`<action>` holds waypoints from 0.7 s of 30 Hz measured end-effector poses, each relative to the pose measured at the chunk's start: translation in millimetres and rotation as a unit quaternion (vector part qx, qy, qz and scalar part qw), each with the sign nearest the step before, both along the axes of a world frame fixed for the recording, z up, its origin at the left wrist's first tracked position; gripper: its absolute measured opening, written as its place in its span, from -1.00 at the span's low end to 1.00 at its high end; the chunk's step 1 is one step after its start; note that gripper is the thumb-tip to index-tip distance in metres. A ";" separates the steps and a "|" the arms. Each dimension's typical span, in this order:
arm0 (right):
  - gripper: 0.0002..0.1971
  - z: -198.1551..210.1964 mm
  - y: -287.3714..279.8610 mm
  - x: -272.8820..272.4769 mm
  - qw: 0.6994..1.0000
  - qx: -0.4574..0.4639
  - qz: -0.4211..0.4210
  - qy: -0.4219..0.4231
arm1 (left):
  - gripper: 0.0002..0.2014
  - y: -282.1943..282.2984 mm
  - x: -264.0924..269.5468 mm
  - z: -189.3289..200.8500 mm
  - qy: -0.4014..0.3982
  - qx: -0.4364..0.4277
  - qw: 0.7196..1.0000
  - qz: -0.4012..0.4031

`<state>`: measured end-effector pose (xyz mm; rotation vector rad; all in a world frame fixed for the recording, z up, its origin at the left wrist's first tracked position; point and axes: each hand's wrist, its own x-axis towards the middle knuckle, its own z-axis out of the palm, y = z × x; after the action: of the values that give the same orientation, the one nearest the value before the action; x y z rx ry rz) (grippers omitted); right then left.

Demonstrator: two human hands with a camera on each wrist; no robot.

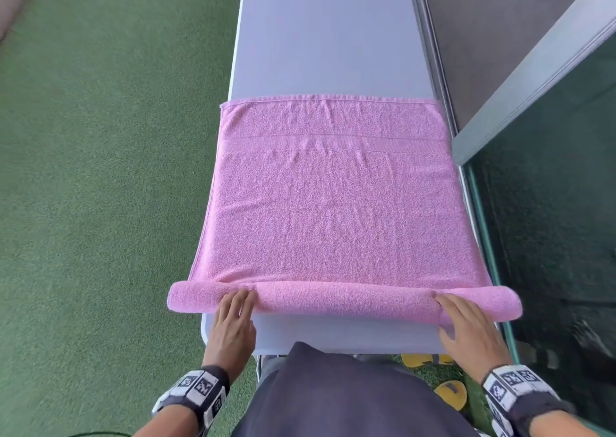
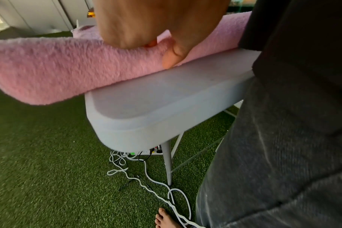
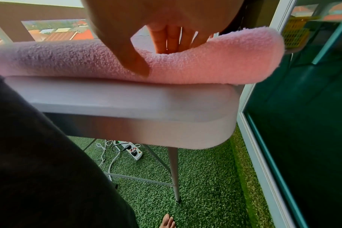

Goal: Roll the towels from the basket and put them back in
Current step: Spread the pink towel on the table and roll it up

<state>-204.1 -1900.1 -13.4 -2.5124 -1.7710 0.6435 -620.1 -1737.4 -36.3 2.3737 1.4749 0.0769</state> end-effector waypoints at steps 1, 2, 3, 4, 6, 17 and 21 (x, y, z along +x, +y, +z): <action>-0.37 0.2 2.1 1.9 1.000 0.001 -0.004 0.006 | -0.49 4.4 -0.1 -2.6 -0.011 0.001 1.000 -0.003; -0.40 0.7 5.7 3.4 1.000 0.003 -0.009 0.009 | -0.55 10.9 1.3 -3.3 -0.016 0.004 1.000 -0.008; -0.43 2.3 10.7 4.4 1.000 0.006 -0.011 0.005 | -0.59 18.1 4.7 -0.7 -0.018 0.010 1.000 -0.013; -0.46 4.7 16.3 4.5 1.000 0.006 -0.014 0.002 | -0.61 25.5 8.1 3.1 -0.022 0.013 0.999 -0.020; -0.55 9.5 28.2 6.8 1.000 -0.008 -0.020 -0.006 | -0.67 37.7 12.6 13.1 -0.031 0.008 0.999 -0.040; -0.73 19.8 88.8 35.1 0.990 -0.119 -0.058 0.047 | -0.73 103.1 40.4 25.3 -0.001 -0.069 0.998 0.005; -0.75 18.8 101.5 30.0 0.997 -0.051 -0.054 -0.038 | -0.73 102.7 44.9 24.7 0.045 0.002 0.999 0.000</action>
<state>-174.1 -1798.6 5.4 -2.7133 -1.6510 0.6576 -575.2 -1634.7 -11.6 2.4084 1.5172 -0.0283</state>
